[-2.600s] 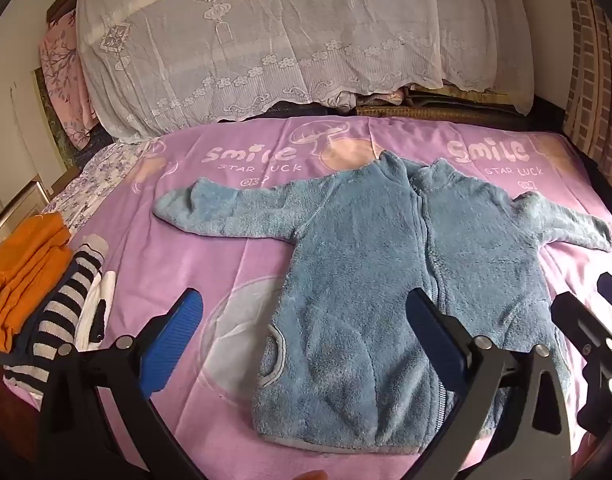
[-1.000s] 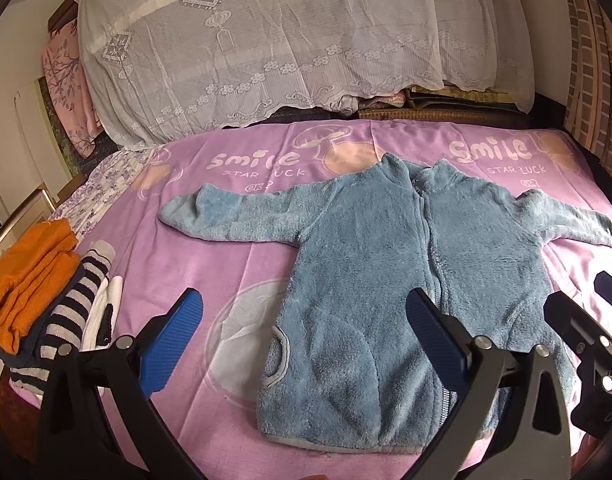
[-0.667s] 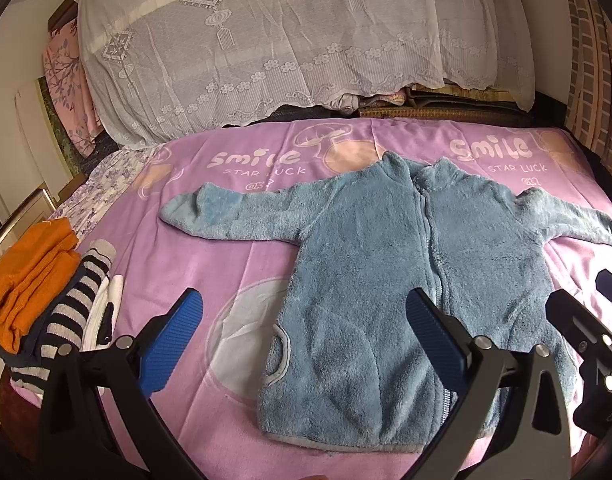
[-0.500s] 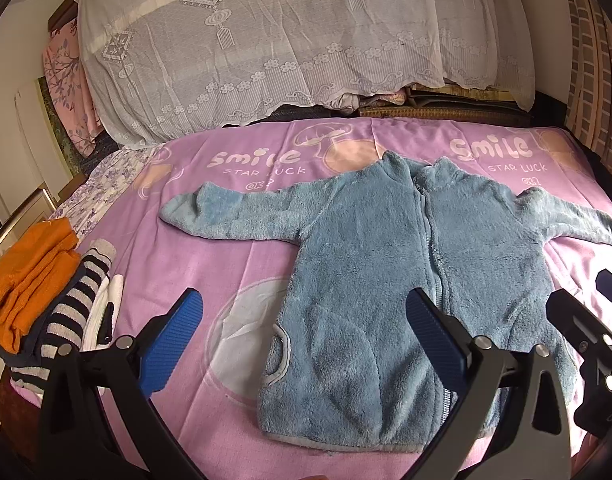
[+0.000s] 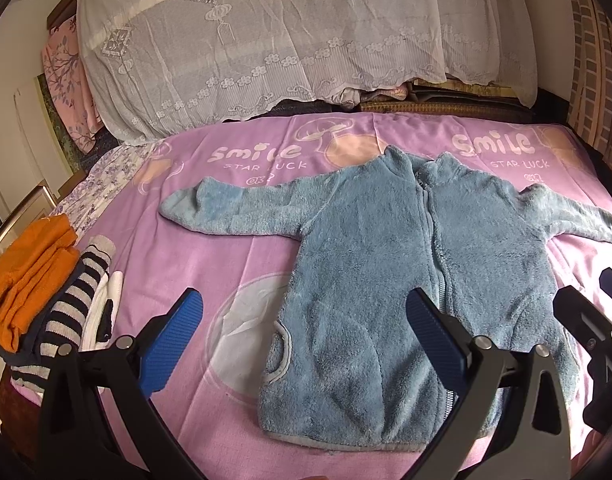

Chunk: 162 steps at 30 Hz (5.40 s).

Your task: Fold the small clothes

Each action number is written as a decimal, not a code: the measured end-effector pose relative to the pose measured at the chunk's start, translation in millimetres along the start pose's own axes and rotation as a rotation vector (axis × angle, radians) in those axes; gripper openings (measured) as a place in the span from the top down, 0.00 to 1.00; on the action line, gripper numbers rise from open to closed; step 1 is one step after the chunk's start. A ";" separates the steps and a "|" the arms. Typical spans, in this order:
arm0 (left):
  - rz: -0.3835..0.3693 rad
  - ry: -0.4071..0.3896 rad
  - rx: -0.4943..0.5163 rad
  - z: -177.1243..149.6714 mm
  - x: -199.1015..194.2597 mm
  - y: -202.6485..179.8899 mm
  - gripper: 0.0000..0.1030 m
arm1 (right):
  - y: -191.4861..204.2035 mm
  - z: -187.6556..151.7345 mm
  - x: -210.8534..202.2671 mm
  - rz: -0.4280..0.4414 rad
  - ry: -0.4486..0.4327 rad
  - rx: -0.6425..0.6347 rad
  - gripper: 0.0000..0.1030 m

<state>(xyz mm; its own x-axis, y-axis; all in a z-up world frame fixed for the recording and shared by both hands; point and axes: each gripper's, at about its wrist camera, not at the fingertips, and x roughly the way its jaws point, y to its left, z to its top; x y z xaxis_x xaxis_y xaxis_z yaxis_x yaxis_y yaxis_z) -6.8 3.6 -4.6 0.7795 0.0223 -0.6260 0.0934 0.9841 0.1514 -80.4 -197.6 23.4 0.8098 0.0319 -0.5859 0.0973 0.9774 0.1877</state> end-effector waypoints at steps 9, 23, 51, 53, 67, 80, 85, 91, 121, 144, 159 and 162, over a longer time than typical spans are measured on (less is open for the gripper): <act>0.002 0.013 0.002 3.0 3.3 -1.0 0.04 | 1.4 -1.8 1.3 0.002 0.005 0.005 0.03; 0.004 0.028 0.002 3.7 7.8 -2.3 0.04 | 1.9 -2.7 2.8 0.004 0.008 0.010 0.03; -0.230 0.237 -0.038 -4.8 105.5 -13.1 0.04 | -151.6 -2.3 40.0 0.033 -0.023 0.378 0.03; -0.242 0.219 -0.027 1.0 108.5 -23.5 0.04 | -185.6 -1.5 40.1 0.011 -0.027 0.454 0.03; -0.266 0.241 0.176 95.9 157.3 -175.3 0.04 | -383.7 -4.2 93.6 0.018 -0.109 1.069 0.21; -0.156 0.333 0.185 126.5 258.3 -285.6 0.04 | -443.0 -5.8 123.0 -0.062 -0.262 1.123 0.93; -0.096 0.258 0.187 116.4 256.4 -295.2 0.04 | -427.8 -5.6 86.8 -0.144 -0.325 1.029 0.93; -0.077 0.234 0.277 118.0 247.5 -295.0 0.04 | -436.7 -20.8 99.4 -0.226 -0.223 1.064 0.95; 0.026 0.336 -0.341 56.9 272.4 112.9 0.04 | -108.7 97.6 199.0 -0.003 -0.004 0.351 0.92; 0.004 0.362 -0.419 58.7 272.1 137.6 0.04 | 92.4 48.1 249.5 0.002 0.175 -0.263 0.29; 0.002 0.375 -0.395 56.4 278.0 133.6 0.04 | 17.8 59.1 251.6 0.002 0.168 0.032 0.30; 0.008 0.374 -0.387 56.2 277.7 132.6 0.04 | -25.8 65.5 214.4 -0.083 0.053 0.109 0.30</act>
<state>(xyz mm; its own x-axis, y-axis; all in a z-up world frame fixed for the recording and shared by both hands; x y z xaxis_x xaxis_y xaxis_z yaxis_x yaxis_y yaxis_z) 256.9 130.4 -115.4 0.4990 0.0219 -0.8663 -0.2015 0.9752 -0.0914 128.6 -229.6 -55.4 0.7648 -0.0342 -0.6433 0.2274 0.9486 0.2199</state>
